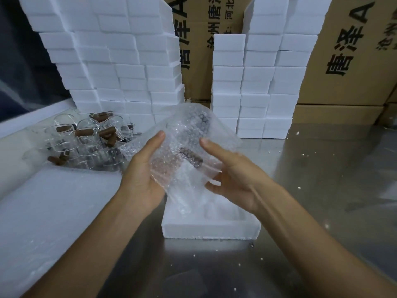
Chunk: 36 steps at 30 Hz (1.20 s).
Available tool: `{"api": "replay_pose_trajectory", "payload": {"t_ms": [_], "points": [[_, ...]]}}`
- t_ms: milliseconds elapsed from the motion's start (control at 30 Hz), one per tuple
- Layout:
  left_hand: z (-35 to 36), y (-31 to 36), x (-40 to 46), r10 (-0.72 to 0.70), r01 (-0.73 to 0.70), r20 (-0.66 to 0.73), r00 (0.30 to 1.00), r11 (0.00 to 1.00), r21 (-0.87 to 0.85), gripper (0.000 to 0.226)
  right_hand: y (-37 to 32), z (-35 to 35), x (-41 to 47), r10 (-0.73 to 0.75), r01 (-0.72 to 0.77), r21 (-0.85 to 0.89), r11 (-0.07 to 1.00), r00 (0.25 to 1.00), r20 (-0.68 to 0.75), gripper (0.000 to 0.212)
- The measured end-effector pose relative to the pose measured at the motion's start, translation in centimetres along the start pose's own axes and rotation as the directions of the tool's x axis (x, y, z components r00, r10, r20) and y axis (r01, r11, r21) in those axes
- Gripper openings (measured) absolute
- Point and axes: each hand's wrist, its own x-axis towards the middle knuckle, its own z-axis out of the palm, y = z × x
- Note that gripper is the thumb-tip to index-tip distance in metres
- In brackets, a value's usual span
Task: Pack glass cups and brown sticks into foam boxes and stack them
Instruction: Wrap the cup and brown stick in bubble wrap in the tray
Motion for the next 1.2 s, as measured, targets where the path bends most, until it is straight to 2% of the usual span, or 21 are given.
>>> {"api": "replay_pose_trajectory", "payload": {"t_ms": [67,133,267,400,533,667,733,800,867,900,967,1067,1133,1200], "points": [[0.4,-0.6,-0.2,-0.027,0.027,0.031,0.999,1.000,-0.002,0.032,0.5,0.4,0.3,-0.071,0.072,0.019,0.997,0.996,-0.047,0.056],[0.8,-1.5,-0.4,-0.016,0.017,0.027,1.000,1.000,-0.001,0.033,0.4,0.5,0.3,-0.159,0.176,0.100,0.979,0.975,-0.153,0.037],[1.4,-3.1,-0.8,0.017,-0.017,0.023,1.000,1.000,-0.009,0.040,-0.5,0.3,-0.1,-0.305,0.363,0.216,0.907,0.916,-0.260,0.011],[1.4,-3.6,-0.9,-0.025,0.015,0.084,0.996,0.994,0.112,0.050,-1.3,-0.2,-0.4,-0.447,0.483,0.035,0.875,0.833,-0.325,0.008],[1.1,-3.0,-0.7,-0.011,-0.014,0.080,0.997,0.953,0.302,0.062,-1.7,-1.1,-0.6,-0.691,0.623,-0.304,0.721,0.677,-0.253,0.008],[1.0,-2.3,-0.9,-0.048,-0.025,0.143,0.989,0.882,0.471,0.035,-1.6,-1.4,-0.5,-0.762,0.635,-0.439,0.635,0.609,-0.221,0.010],[1.1,-1.9,-0.9,-0.041,-0.023,0.137,0.990,0.898,0.438,0.037,-1.6,-1.4,-0.5,-0.729,0.625,-0.396,0.672,0.651,-0.210,0.008],[1.1,-1.7,-1.0,-0.021,-0.021,0.107,0.994,0.927,0.374,0.046,-1.7,-1.5,-0.6,-0.613,0.546,-0.341,0.765,0.780,-0.128,0.028],[1.1,-1.4,-1.1,-0.009,-0.024,0.090,0.996,0.934,0.358,0.047,-1.9,-1.7,-0.5,-0.447,0.410,-0.355,0.840,0.894,-0.025,0.045],[1.1,-1.4,-1.1,-0.003,-0.028,0.082,0.997,0.926,0.376,0.047,-1.9,-1.8,-0.5,-0.385,0.362,-0.365,0.858,0.923,0.013,0.043],[1.1,-1.5,-1.1,0.011,-0.038,0.067,0.998,0.909,0.416,0.051,-1.6,-1.8,-0.5,-0.352,0.327,-0.397,0.858,0.936,0.010,0.027],[1.1,-1.8,-1.1,0.018,-0.064,0.104,0.994,0.891,0.450,0.046,-1.3,-1.7,-0.2,-0.471,0.380,-0.454,0.806,0.876,-0.105,0.011],[1.1,-1.9,-1.2,-0.007,-0.080,0.164,0.986,0.853,0.515,0.039,-1.2,-1.6,-0.1,-0.607,0.470,-0.506,0.723,0.782,-0.143,0.013],[1.2,-2.0,-1.3,-0.017,-0.139,0.227,0.974,0.744,0.653,0.044,-1.1,-1.5,0.1,-0.739,0.562,-0.572,0.597,0.663,-0.120,0.013]]}}
